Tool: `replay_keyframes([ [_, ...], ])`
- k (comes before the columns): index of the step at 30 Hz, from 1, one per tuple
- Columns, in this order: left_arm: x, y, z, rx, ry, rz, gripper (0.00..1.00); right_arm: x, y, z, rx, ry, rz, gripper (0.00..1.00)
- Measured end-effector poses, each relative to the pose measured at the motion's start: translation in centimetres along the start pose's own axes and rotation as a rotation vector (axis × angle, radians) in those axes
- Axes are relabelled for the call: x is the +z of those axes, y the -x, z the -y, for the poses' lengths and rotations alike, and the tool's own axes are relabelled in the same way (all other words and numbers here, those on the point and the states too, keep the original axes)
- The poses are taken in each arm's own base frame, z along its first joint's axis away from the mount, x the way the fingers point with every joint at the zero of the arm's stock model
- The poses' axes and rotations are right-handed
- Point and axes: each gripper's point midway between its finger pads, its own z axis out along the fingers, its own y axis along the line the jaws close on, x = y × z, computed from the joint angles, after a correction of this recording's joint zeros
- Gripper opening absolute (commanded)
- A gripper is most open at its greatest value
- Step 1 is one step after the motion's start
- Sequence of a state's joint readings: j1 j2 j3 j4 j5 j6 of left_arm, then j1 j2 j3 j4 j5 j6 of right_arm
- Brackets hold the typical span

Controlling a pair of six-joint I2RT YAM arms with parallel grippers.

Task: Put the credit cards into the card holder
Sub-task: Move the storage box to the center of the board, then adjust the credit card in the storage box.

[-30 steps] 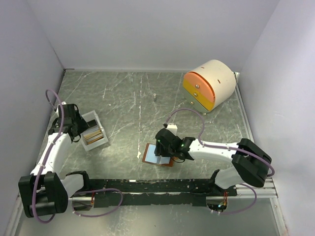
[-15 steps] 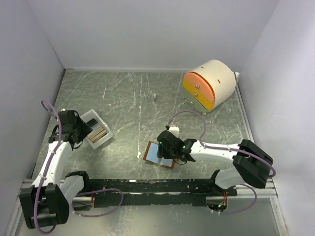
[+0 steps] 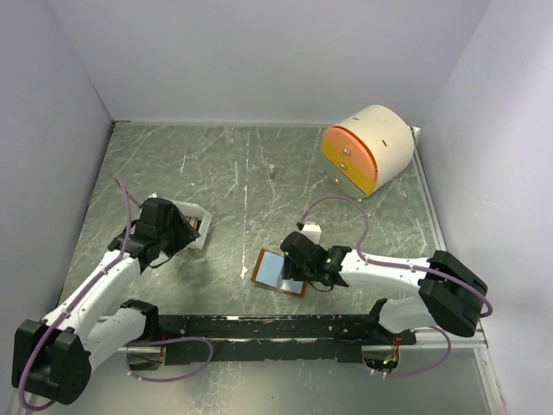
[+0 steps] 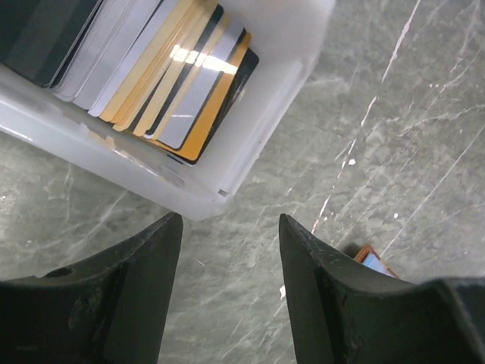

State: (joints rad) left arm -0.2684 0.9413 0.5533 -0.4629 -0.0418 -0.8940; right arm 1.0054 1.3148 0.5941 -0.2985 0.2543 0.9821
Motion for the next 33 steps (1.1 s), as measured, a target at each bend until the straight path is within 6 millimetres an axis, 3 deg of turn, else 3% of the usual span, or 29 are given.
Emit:
replay_keyframes([
  [5, -0.8, 1.2, 1.3, 0.102, 0.018, 0.03, 0.71, 0.0, 0.0, 0.0, 0.001, 0.0, 0.0, 0.45],
  [11, -2.2, 6.1, 3.6, 0.302, 0.073, 0.119, 0.74, 0.0, 0.0, 0.0, 0.0, -0.001, 0.0, 0.45],
  [15, -2.6, 8.2, 4.0, 0.458, 0.109, 0.152, 0.86, 0.2, -0.1, 0.1, -0.001, -0.005, -0.003, 0.45],
  [19, -1.7, 8.6, 2.7, 0.578, 0.178, 0.136, 0.93, 0.3, -0.1, 0.0, -0.001, -0.004, -0.003, 0.45],
  [23, 0.5, 8.1, 1.2, 0.673, 0.249, 0.074, 0.99, 0.3, -0.1, 0.0, -0.001, -0.003, -0.002, 0.45],
  [33, 4.9, 5.8, -1.5, 0.789, 0.318, -0.064, 0.98, 0.3, 0.0, -0.1, 0.0, 0.0, 0.0, 0.45],
])
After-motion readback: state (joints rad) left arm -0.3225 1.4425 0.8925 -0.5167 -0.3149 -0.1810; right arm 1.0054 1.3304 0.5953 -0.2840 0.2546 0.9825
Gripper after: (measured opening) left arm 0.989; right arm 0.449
